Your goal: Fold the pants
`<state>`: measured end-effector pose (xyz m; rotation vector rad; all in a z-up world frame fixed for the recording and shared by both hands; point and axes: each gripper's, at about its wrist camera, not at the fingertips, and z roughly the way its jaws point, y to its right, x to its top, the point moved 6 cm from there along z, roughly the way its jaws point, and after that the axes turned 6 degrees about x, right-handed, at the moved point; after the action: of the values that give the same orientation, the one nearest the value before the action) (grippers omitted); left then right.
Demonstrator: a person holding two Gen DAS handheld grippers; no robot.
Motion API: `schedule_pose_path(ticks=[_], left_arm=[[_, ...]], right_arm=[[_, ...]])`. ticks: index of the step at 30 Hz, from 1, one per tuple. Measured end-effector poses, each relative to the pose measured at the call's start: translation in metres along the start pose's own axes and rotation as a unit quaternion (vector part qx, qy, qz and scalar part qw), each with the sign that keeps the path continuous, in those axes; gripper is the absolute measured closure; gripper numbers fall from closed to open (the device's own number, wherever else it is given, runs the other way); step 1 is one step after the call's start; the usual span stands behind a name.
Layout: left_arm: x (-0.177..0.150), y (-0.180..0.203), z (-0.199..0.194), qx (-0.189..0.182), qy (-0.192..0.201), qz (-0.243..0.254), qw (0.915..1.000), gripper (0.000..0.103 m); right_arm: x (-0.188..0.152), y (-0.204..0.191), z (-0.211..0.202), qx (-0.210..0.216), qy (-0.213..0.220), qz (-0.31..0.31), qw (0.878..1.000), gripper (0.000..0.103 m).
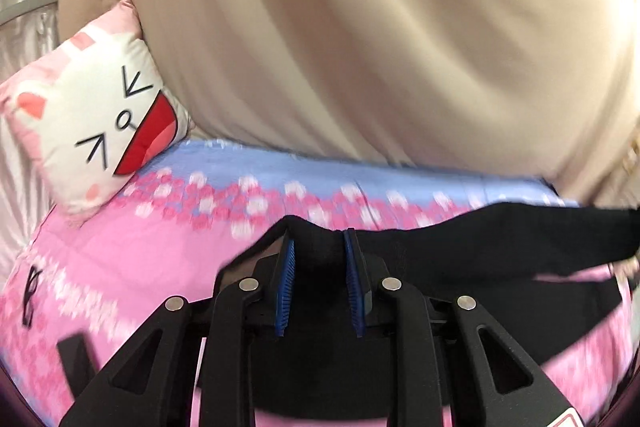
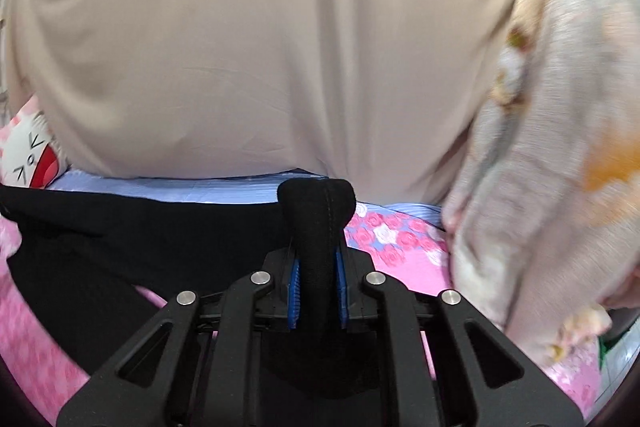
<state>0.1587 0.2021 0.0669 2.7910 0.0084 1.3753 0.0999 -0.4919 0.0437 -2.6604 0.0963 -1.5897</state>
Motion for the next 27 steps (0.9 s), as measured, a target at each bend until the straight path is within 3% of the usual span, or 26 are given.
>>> schedule_pose_path(ticks=[4, 8, 11, 15, 17, 19, 21, 22, 23, 24, 26, 27], left_arm=[[-0.071, -0.013, -0.018, 0.036, -0.048, 0.014, 0.9981, 0.080], [-0.135, -0.050, 0.022, 0.091, -0.132, -0.003, 0.9870, 0.079], [-0.158, -0.062, 0.034, 0.098, -0.159, -0.028, 0.9821, 0.079], [-0.142, -0.055, 0.026, 0.103, -0.130, -0.025, 0.9858, 0.078], [-0.133, -0.053, 0.020, 0.105, -0.124, -0.025, 0.9863, 0.077], [-0.130, -0.055, 0.021, 0.116, -0.130, -0.020, 0.9846, 0.077], [-0.135, -0.059, 0.021, 0.124, -0.139, -0.015, 0.9823, 0.076], [-0.138, -0.061, 0.019, 0.131, -0.142, -0.016, 0.9811, 0.076], [-0.142, -0.064, 0.016, 0.136, -0.143, -0.017, 0.9802, 0.076], [-0.147, -0.067, 0.009, 0.134, -0.144, -0.022, 0.9803, 0.076], [-0.153, -0.072, -0.007, 0.128, -0.144, -0.033, 0.9808, 0.076], [-0.153, -0.074, -0.015, 0.131, -0.144, -0.036, 0.9803, 0.076]], right_arm=[[-0.059, 0.016, -0.017, -0.014, -0.035, 0.026, 0.999, 0.090], [-0.126, 0.034, -0.005, -0.027, -0.103, 0.049, 0.993, 0.089], [-0.155, 0.037, 0.001, -0.036, -0.128, 0.049, 0.990, 0.089], [-0.147, 0.034, 0.014, -0.060, -0.132, 0.017, 0.989, 0.089], [-0.109, 0.031, 0.000, -0.081, -0.084, -0.025, 0.993, 0.089], [-0.060, 0.016, -0.031, -0.078, 0.005, -0.055, 0.995, 0.087], [-0.033, -0.002, -0.063, -0.105, 0.069, -0.121, 0.985, 0.081], [-0.036, -0.008, -0.069, -0.123, 0.073, -0.154, 0.978, 0.071], [-0.048, -0.004, -0.069, -0.138, 0.060, -0.176, 0.973, 0.060], [-0.062, 0.005, -0.065, -0.150, 0.036, -0.175, 0.972, 0.038], [-0.122, 0.048, -0.057, -0.165, -0.068, -0.123, 0.976, 0.036], [-0.138, 0.059, -0.061, -0.168, -0.086, -0.103, 0.977, 0.036]])
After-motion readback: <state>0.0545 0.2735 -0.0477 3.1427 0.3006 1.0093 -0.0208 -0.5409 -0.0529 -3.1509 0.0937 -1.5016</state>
